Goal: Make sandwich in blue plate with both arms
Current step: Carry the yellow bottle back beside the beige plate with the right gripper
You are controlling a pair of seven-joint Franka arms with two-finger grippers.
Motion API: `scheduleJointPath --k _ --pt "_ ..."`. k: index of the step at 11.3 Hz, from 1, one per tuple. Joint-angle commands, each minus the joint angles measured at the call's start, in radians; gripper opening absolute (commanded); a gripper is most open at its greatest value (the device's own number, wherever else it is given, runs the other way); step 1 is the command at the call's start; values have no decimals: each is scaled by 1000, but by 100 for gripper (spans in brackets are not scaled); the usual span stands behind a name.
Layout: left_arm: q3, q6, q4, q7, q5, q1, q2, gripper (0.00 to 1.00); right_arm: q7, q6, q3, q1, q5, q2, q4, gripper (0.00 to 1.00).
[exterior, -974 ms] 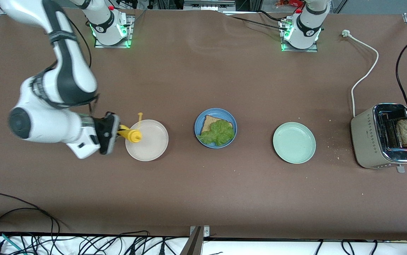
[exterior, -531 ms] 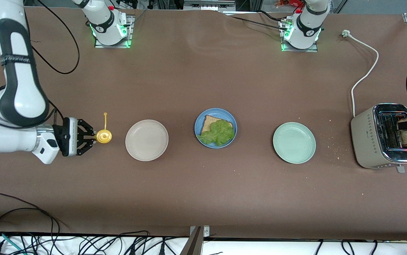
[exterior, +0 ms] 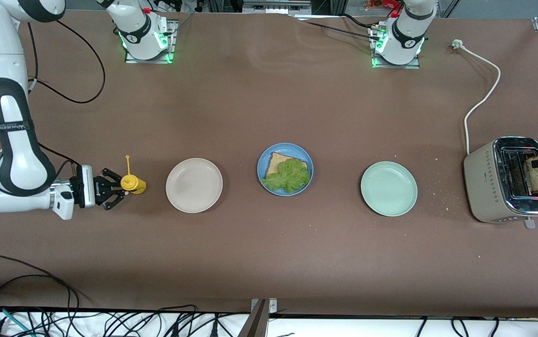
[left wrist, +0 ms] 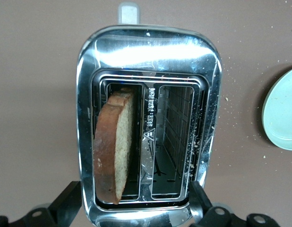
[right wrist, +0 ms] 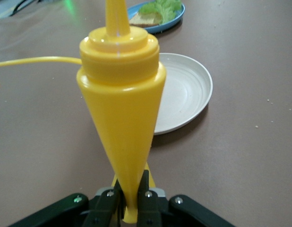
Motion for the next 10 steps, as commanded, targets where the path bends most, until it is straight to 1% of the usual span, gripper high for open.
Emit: scheduleJointPath --k 1,2,3,4,5,6,7,8,9,10 --pt "-7 3 17 30 20 4 28 100 -86 -15 44 -42 132 81 27 0" --pt "-7 15 17 31 20 6 39 99 -95 -18 44 -42 172 98 21 0" --pt "-7 15 15 30 21 6 47 71 -98 -16 41 -42 212 101 -8 0" --pt "-7 14 17 27 26 4 44 33 -133 -10 41 -42 233 102 -14 0" --pt "-7 11 17 25 26 4 42 9 -157 -7 40 -43 244 102 -16 0" --pt "-7 11 17 19 26 4 42 0 -160 -7 37 -45 253 102 -17 0" --pt "-7 9 17 19 26 4 41 0 -160 -4 34 -46 255 104 -16 0" --pt "-6 9 17 19 26 6 39 0 -160 -2 32 -48 252 104 -16 6" --pt "-3 6 17 19 26 6 38 0 -175 -2 32 -55 250 104 -11 19" --pt "-3 0 17 19 26 6 24 0 -186 5 28 -54 250 102 -10 73"
